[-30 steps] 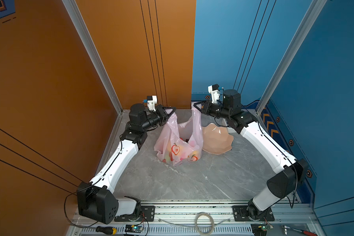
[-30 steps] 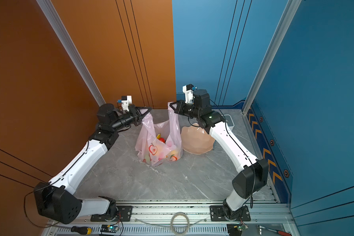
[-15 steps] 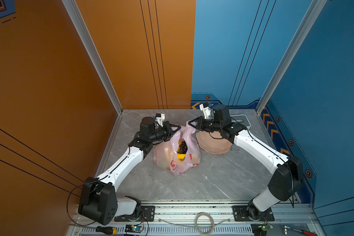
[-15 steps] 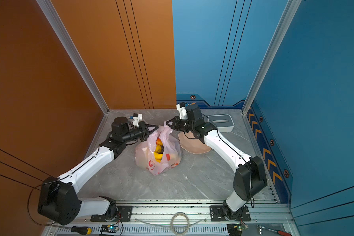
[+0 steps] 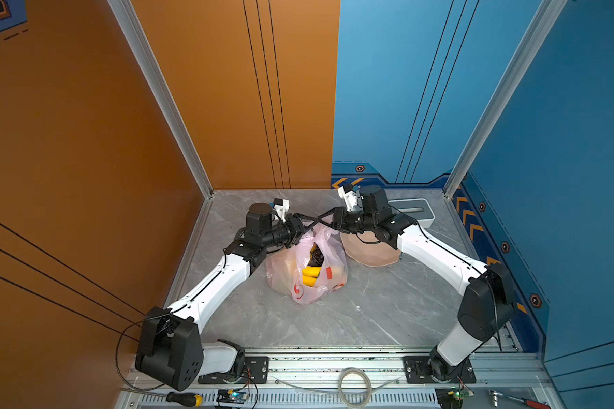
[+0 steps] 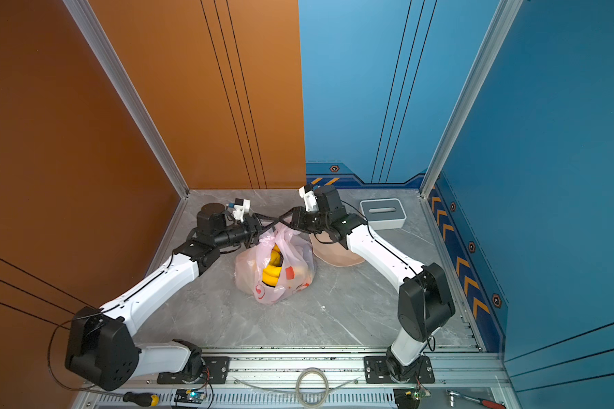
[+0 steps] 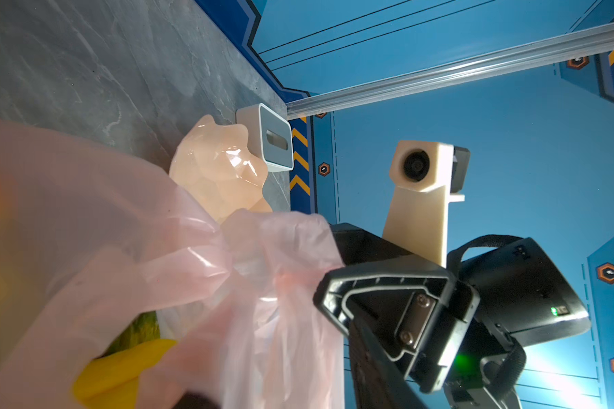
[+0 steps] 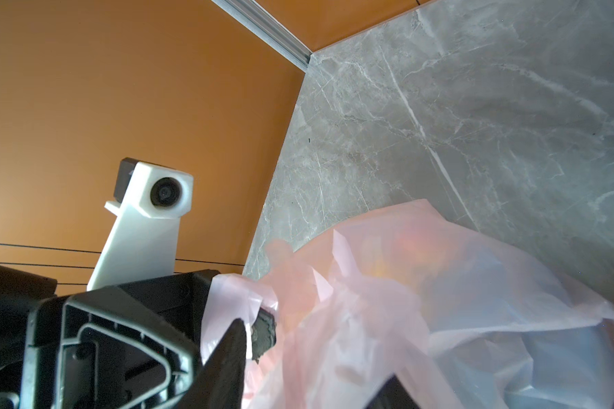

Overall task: Place the fruits into the plastic bag
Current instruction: 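Lower the bag onto the table and open both grippers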

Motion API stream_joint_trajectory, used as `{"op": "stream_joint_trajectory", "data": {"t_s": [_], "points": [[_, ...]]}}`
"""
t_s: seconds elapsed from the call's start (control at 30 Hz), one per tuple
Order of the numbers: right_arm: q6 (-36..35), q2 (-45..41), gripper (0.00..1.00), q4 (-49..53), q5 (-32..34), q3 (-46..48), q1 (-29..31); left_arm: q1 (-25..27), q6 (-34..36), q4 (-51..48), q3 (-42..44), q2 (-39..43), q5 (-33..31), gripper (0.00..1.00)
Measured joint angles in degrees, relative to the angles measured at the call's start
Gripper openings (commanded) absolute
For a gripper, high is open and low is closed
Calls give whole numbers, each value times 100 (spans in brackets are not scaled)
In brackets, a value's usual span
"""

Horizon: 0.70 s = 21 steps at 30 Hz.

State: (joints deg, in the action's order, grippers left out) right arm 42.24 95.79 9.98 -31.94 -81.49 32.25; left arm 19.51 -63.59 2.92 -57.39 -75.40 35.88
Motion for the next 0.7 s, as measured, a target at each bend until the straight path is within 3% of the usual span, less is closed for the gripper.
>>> {"op": "stream_joint_trajectory", "data": {"t_s": [0.2, 0.7], "points": [[-186, -146, 79, 343, 103, -28, 0, -11, 914, -1598, -817, 315, -376, 79], [-697, -553, 96, 1969, 527, -767, 0, -227, 2356, -4140, -1502, 848, -1075, 80]]}}
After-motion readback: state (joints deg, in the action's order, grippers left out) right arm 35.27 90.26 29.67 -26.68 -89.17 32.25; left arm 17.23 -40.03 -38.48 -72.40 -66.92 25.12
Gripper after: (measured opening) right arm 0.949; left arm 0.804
